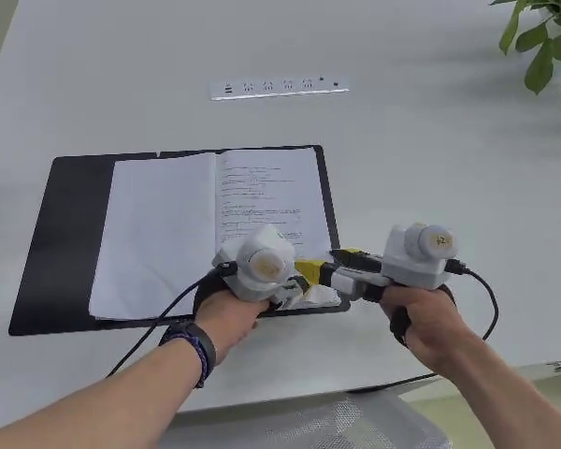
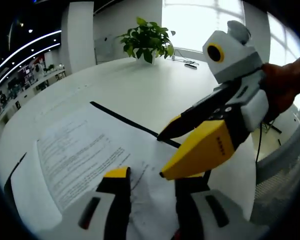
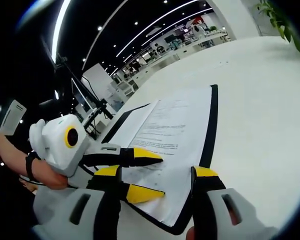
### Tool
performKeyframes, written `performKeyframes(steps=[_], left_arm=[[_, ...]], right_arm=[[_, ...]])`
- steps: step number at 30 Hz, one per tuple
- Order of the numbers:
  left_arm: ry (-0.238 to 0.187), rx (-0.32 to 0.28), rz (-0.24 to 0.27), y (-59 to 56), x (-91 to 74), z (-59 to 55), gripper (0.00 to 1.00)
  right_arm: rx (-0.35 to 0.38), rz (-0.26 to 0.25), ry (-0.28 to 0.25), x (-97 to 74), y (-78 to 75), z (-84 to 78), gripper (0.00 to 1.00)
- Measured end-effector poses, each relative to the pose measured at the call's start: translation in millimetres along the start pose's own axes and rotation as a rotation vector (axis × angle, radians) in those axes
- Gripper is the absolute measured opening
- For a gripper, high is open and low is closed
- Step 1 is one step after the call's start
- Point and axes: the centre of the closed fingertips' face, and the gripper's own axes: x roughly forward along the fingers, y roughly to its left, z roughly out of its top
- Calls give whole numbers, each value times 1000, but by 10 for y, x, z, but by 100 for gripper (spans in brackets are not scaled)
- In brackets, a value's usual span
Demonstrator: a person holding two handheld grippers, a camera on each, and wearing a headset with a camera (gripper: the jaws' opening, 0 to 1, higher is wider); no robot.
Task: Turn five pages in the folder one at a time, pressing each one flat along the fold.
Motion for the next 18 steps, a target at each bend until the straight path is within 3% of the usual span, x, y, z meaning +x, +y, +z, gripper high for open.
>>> performKeyframes(steps=[10, 13, 15, 18], left_arm=[[-2, -20, -10, 1, -5, 7, 33], [-4, -68, -53, -20, -25, 23, 35], [-7, -120, -86, -69, -41, 36, 40], [-16, -159, -112, -120, -100, 48, 48]], right_arm=[[30, 13, -8, -4, -1, -10, 53], [114, -7, -50, -22, -64, 28, 46], [152, 9, -90, -53, -69, 68, 39], [167, 20, -92, -73, -57, 43, 34]])
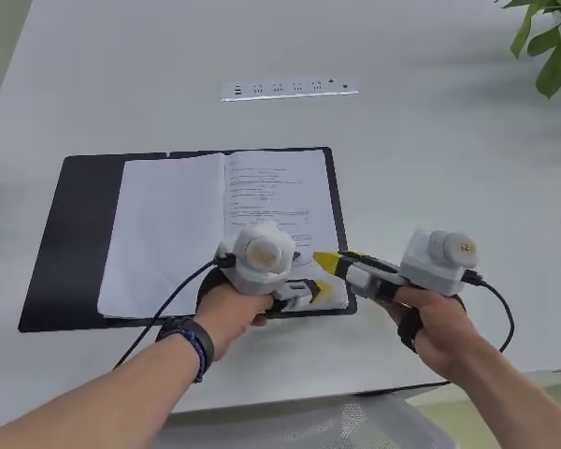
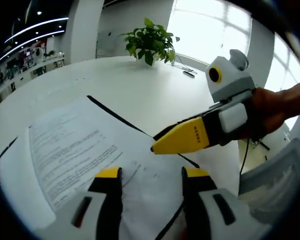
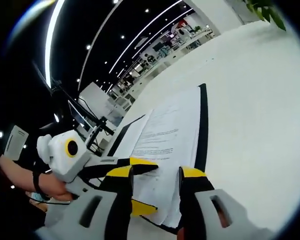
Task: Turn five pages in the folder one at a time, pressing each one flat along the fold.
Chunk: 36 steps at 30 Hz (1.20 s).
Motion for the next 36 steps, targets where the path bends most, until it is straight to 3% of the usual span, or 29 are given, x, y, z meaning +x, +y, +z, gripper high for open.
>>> performKeyframes(steps=[2, 6, 14, 17, 21, 23, 28, 32, 36], left_arm=[[-8, -19, -9, -31, -45, 5, 54], [-2, -19, -1, -27, -120, -33, 55], [-34, -29, 40, 61, -343, -16, 55], [-59, -52, 61, 114, -442, 11, 56], [-64, -32, 101, 175, -570, 3, 55], [-87, -56, 112, 207, -655, 17, 55], [-79, -55, 164, 342, -837, -65, 54], [-98, -68, 195, 439, -1014, -88, 54], [-111, -82, 228, 547, -1201, -125, 55]], right_arm=[[9, 5, 15, 6, 10, -55, 33], [18, 12, 23, -6, 31, -139, 28], [8, -4, 44, 19, 79, -245, 3], [31, -5, 38, 30, 90, -226, 1], [15, -1, 30, 56, 169, -189, 0], [4, 8, 28, 74, 224, -168, 0], [3, 15, 19, 116, 321, -133, 0], [0, 19, 13, 150, 392, -104, 0], [42, 10, -37, 181, 437, -39, 0]])
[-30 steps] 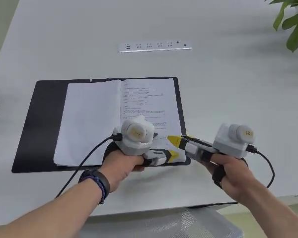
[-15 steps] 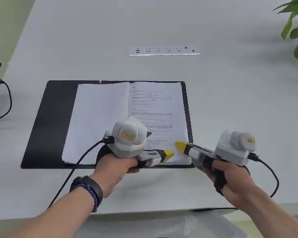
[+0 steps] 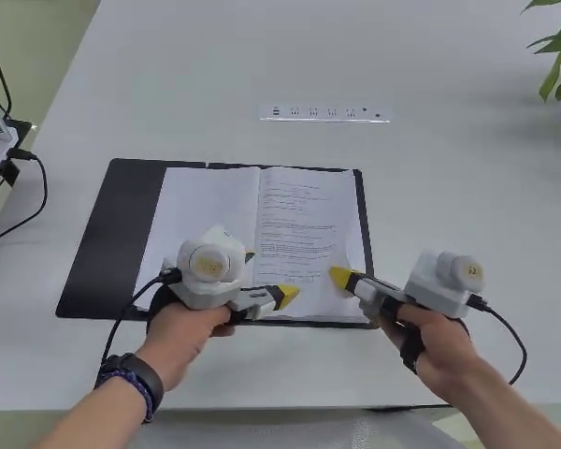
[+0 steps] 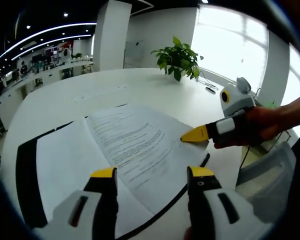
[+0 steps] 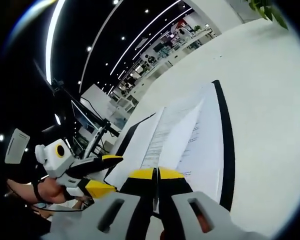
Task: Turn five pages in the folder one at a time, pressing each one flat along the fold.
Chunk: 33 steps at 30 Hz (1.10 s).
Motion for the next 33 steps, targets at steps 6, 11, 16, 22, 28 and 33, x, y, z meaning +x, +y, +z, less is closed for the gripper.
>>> performKeyframes(steps=[6, 11, 16, 22, 28, 33], left_arm=[[-7, -37, 58, 234, -258, -66, 54], [-35, -91, 102, 438, -473, -110, 53], [-58, -116, 133, 588, -671, -156, 51], [-67, -132, 155, 713, -856, -226, 51], [-76, -139, 170, 809, -1004, -276, 51], [-82, -155, 179, 887, -1109, -328, 50]], right_arm=[[35, 25, -31, 99, 174, -22, 0], [12, 47, -26, 175, 336, -27, 0], [5, 63, -35, 229, 452, 33, 0], [-8, 82, -40, 309, 624, 90, 0], [-22, 108, -40, 436, 799, 105, 0], [-38, 122, -32, 540, 905, 66, 0]])
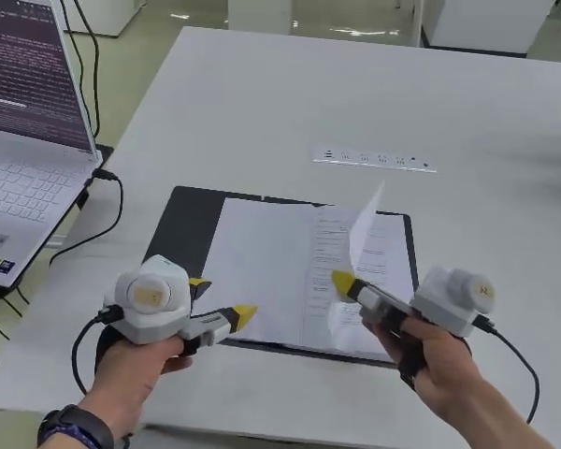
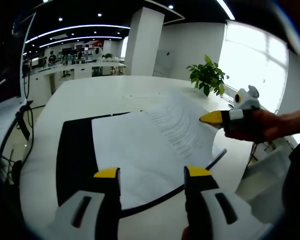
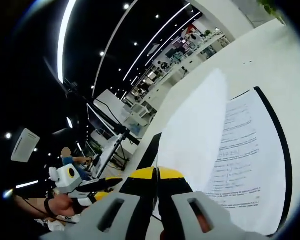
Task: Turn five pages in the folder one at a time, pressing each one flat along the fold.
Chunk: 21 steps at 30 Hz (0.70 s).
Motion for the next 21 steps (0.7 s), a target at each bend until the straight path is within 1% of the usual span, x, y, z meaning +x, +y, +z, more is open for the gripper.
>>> performKeyframes(steps=[7, 9, 11, 13, 16, 17, 21], left_arm=[[-8, -12, 16, 118, -124, -32, 50], [1, -14, 24, 166, -162, -69, 51], [3, -15, 27, 190, -189, -91, 51], [2, -20, 28, 217, -228, -114, 52], [5, -18, 34, 252, -265, -147, 52], [6, -18, 36, 260, -277, -154, 52], [13, -25, 46, 320, -326, -205, 53]], right_arm=[[-13, 17, 28, 125, 128, -120, 0], [-11, 23, 35, 175, 172, -151, 0], [-11, 28, 41, 214, 210, -172, 0], [-13, 39, 52, 267, 270, -197, 0], [-45, 60, 93, 368, 380, -285, 0], [-51, 62, 99, 393, 397, -304, 0], [-35, 75, 112, 509, 454, -362, 0]])
